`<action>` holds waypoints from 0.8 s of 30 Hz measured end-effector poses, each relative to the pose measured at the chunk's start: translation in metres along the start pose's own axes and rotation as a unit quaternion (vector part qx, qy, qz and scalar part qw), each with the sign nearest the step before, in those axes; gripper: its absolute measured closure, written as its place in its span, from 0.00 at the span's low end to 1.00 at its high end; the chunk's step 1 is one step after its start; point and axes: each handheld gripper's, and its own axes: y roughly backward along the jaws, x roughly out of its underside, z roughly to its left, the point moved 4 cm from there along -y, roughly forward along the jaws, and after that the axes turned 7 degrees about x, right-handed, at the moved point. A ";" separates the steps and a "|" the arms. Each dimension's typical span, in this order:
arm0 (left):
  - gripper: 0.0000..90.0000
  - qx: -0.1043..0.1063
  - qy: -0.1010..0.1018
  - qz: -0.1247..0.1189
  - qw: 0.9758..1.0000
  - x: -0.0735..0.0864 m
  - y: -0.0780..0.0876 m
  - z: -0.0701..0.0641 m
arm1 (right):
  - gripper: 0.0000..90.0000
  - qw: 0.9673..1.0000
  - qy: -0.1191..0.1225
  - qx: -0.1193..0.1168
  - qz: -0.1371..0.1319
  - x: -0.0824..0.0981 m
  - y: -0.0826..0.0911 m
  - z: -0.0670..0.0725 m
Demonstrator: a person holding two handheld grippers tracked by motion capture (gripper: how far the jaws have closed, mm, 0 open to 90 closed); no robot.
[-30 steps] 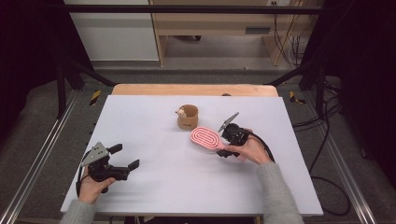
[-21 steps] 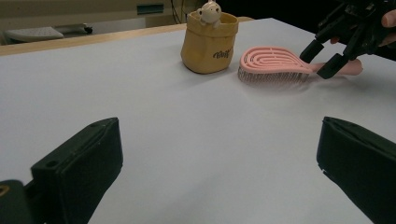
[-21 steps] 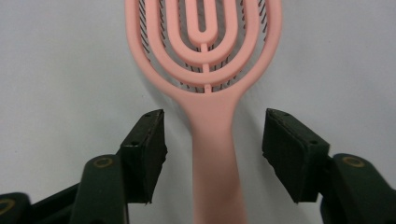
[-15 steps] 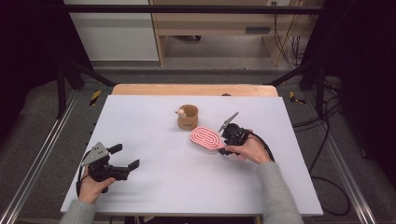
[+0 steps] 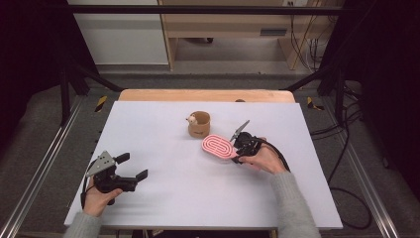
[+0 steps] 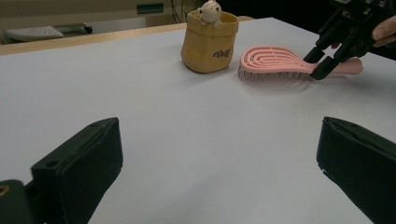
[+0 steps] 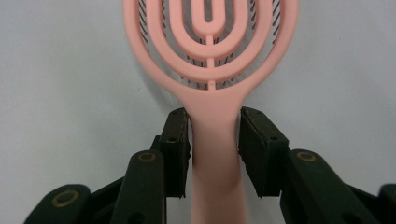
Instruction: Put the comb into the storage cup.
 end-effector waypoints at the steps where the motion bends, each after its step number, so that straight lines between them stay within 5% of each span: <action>1: 0.00 0.000 0.000 0.000 1.000 0.000 0.000 0.000 | 0.72 1.000 0.000 0.000 0.000 0.000 0.000 0.000; 24: 0.00 0.000 -0.001 0.000 1.000 0.000 0.000 0.000 | 0.78 1.000 0.022 0.007 0.014 -0.002 -0.001 0.002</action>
